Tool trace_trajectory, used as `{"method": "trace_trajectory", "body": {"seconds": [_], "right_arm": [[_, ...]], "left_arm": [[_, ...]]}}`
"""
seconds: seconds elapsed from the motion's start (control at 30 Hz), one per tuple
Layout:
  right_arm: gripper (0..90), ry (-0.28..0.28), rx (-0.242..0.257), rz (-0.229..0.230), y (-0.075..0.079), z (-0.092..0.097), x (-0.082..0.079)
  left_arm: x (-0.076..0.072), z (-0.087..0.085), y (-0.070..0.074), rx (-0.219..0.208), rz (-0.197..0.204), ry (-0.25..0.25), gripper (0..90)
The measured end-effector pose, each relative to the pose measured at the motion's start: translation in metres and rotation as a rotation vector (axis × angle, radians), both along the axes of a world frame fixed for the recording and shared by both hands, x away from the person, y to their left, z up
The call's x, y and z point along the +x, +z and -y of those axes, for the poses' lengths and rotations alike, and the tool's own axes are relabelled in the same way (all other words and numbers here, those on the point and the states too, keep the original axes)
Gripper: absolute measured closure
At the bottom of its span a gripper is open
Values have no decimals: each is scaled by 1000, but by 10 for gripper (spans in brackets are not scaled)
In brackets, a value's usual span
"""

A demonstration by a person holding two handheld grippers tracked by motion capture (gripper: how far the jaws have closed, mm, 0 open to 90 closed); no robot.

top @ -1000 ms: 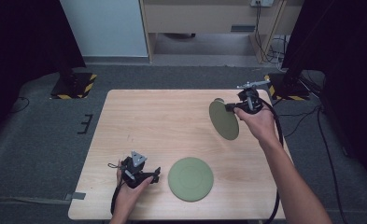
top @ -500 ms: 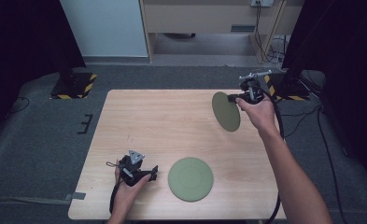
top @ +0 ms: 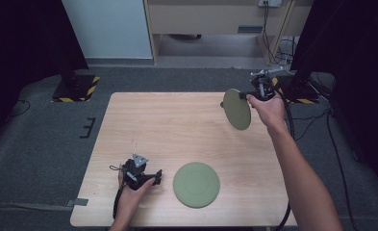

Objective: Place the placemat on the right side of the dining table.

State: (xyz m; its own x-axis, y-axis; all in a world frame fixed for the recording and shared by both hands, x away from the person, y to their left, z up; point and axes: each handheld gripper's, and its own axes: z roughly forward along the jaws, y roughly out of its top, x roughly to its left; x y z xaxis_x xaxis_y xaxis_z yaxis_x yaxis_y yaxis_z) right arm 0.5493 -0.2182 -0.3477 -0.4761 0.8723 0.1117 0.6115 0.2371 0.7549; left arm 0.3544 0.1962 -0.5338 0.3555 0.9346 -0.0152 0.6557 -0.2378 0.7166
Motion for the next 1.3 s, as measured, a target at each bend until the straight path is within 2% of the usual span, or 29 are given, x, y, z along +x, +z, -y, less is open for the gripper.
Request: {"method": "trace_trajectory", "body": {"seconds": [0.13,0.33,0.63,1.13,1.3], "right_arm": [[859,-22,-2,3,-3,5,3],[859,-66,2,33,-9,12,5],[860,-92,-4,16,-20,18,15],[859,-84,-9,-12,-43,13,28],[859,-100,20,-8,-48,20,28]], "left_arm": [[1,-1,-1,6,1,0,31],[2,-3,-2,9,-2,5,32],[3,-7,-2,12,-7,28,32],[4,-7,-2,24,-10,32,28],[4,-7,-3,21,-9,35,30]]}}
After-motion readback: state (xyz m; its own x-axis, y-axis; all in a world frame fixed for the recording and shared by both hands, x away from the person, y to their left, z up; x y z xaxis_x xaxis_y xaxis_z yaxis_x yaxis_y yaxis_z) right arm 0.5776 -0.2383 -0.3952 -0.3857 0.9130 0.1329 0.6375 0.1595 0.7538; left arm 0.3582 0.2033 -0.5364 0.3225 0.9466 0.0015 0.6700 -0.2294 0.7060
